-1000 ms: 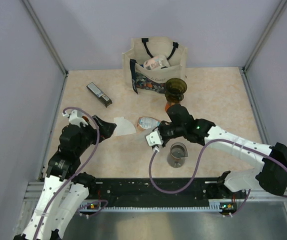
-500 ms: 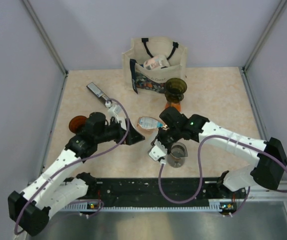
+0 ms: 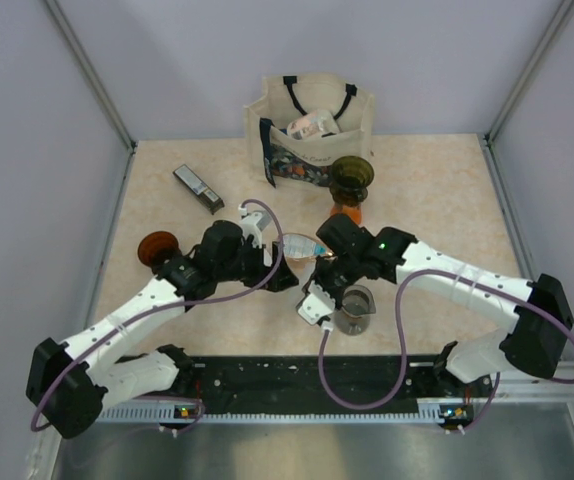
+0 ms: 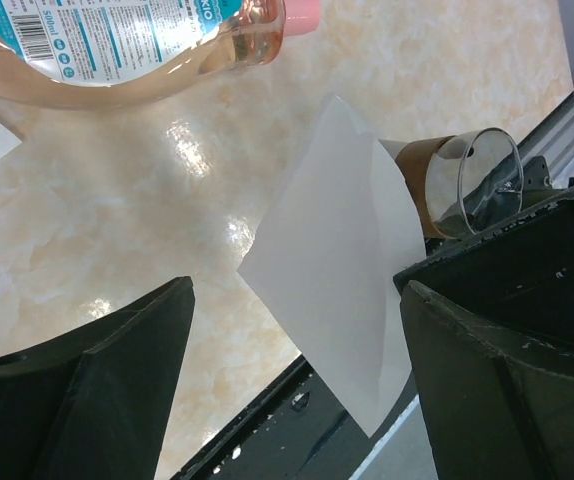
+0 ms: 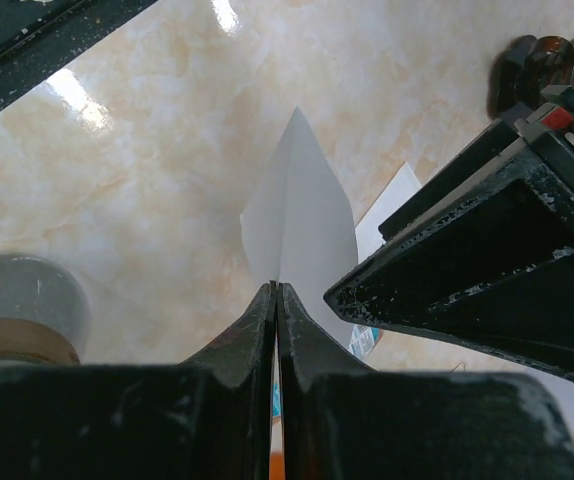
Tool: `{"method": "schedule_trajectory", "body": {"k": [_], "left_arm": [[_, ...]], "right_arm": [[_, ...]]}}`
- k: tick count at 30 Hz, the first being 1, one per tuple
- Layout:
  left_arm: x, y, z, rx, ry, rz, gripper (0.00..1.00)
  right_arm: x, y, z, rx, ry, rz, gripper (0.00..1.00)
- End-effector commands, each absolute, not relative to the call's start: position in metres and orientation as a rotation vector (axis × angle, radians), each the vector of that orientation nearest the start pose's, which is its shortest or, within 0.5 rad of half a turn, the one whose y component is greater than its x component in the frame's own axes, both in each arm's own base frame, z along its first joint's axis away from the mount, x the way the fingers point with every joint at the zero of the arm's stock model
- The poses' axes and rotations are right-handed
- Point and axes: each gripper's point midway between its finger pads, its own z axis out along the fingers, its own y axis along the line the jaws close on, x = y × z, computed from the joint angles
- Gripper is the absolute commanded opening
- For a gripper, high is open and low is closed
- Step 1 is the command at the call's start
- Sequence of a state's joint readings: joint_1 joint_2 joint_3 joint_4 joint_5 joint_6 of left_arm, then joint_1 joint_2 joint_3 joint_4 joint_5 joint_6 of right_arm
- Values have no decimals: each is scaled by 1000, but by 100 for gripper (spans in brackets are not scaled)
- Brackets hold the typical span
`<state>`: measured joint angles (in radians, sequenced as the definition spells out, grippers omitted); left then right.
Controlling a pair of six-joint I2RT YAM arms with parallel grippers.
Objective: Place the coffee filter in the dripper
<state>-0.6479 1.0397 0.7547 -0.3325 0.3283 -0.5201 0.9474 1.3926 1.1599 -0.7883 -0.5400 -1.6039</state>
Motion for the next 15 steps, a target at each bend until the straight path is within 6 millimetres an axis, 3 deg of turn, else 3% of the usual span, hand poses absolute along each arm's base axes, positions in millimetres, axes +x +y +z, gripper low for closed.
{"method": "schedule_trajectory", "body": {"k": [1, 7, 15], "left_arm": [[208, -256, 185, 398, 2231, -986, 88], [209, -254, 173, 395, 2283, -931, 77], [203, -265, 166, 450, 2303, -952, 71]], "right_arm": [[158, 332, 178, -2362, 475, 445, 0], [158, 334, 184, -2353, 464, 437, 0], [153, 336, 186, -2350, 444, 443, 0]]}}
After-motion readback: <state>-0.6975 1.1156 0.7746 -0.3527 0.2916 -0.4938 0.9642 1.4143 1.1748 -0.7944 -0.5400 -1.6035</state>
